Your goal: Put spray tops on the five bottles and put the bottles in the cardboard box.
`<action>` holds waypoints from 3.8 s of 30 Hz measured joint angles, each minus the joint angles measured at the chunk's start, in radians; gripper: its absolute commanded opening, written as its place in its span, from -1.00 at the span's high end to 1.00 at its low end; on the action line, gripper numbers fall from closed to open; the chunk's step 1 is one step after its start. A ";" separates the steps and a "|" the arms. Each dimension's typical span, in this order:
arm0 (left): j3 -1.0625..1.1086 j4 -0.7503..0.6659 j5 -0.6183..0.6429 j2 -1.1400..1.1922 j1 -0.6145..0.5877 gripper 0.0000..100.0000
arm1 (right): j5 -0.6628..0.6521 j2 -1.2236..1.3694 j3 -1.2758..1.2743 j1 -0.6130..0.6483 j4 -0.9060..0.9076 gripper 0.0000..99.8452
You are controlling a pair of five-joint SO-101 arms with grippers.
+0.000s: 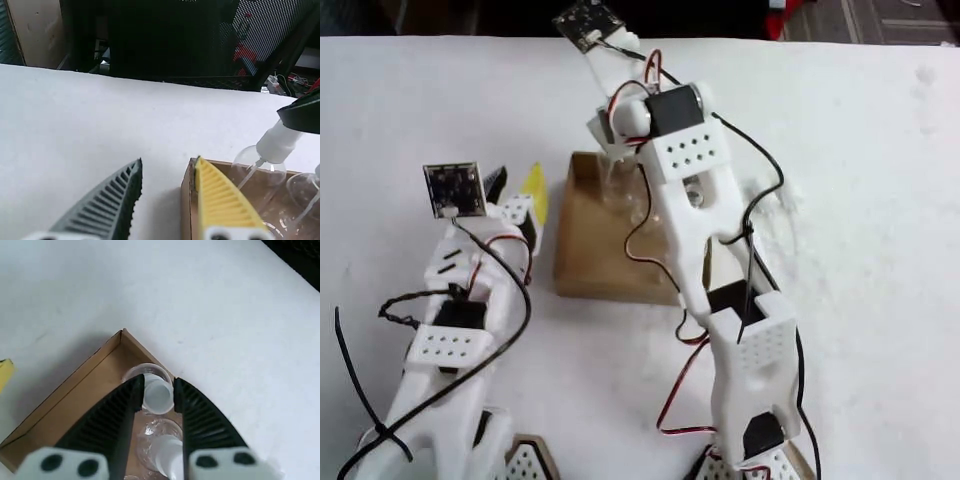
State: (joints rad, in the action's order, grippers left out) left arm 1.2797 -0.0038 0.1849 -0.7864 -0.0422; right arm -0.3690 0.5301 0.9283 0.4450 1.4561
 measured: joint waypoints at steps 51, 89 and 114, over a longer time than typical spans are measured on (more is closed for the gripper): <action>0.000 -0.003 -0.003 0.000 0.000 0.68 | -0.210 0.256 0.123 -0.686 0.091 0.51; 0.000 -0.003 -0.003 0.000 0.000 0.68 | -0.318 0.476 0.123 -0.583 0.025 0.67; 0.000 -0.003 -0.003 0.000 0.003 0.68 | -0.316 0.282 0.123 -0.620 0.063 0.97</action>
State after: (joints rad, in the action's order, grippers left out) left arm 1.2797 -0.0069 0.1818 -0.7864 -0.0391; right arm -0.6851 0.8124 1.0510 -0.1749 1.5190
